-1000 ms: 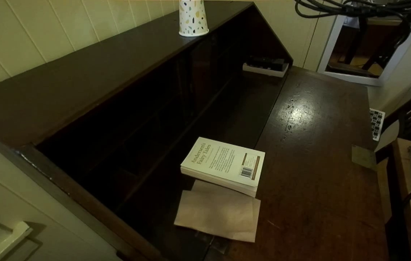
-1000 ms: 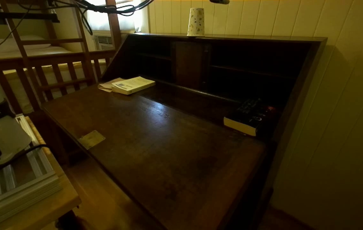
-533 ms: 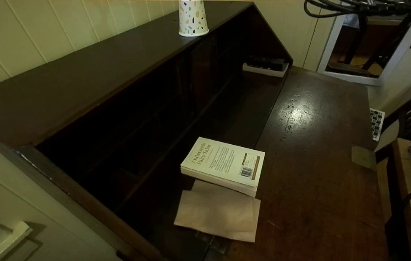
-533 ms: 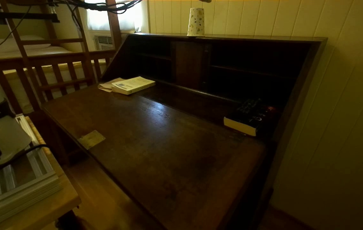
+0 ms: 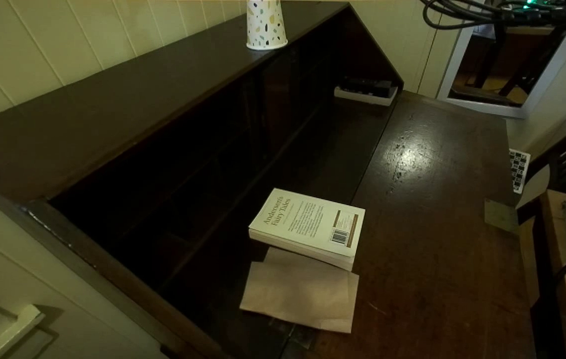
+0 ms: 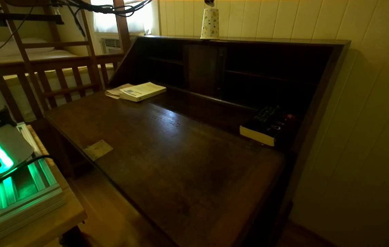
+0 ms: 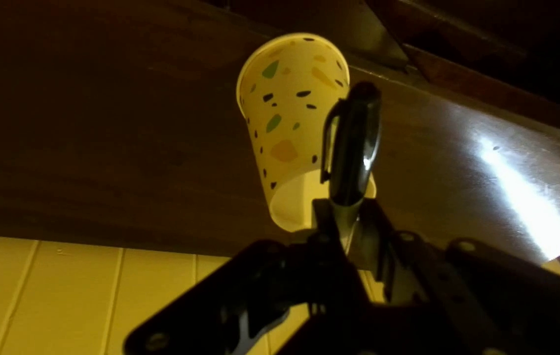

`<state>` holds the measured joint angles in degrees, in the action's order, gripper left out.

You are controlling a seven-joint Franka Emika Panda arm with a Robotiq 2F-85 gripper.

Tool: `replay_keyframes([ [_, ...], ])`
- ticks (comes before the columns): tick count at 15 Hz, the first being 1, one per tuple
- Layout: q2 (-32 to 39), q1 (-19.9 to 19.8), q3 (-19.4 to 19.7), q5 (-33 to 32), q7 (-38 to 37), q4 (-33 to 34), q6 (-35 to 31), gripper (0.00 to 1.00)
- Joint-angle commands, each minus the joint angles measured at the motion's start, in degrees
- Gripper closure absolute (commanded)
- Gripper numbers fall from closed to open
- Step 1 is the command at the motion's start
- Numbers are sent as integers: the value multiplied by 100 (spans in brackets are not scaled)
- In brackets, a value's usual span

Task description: Put the black object on the cup

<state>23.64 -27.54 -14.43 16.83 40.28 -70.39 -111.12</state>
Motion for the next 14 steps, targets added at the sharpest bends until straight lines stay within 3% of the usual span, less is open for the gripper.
replay_keyframes([
  [1, 74, -26, -51, 29, 231, 177, 258, 95],
  [12, 257, 44, -8, -42, 122, 357, 237, 95],
  [13, 274, 45, -6, -33, 99, 368, 201, 63],
  [14, 291, 42, -7, -24, 88, 391, 213, 56],
])
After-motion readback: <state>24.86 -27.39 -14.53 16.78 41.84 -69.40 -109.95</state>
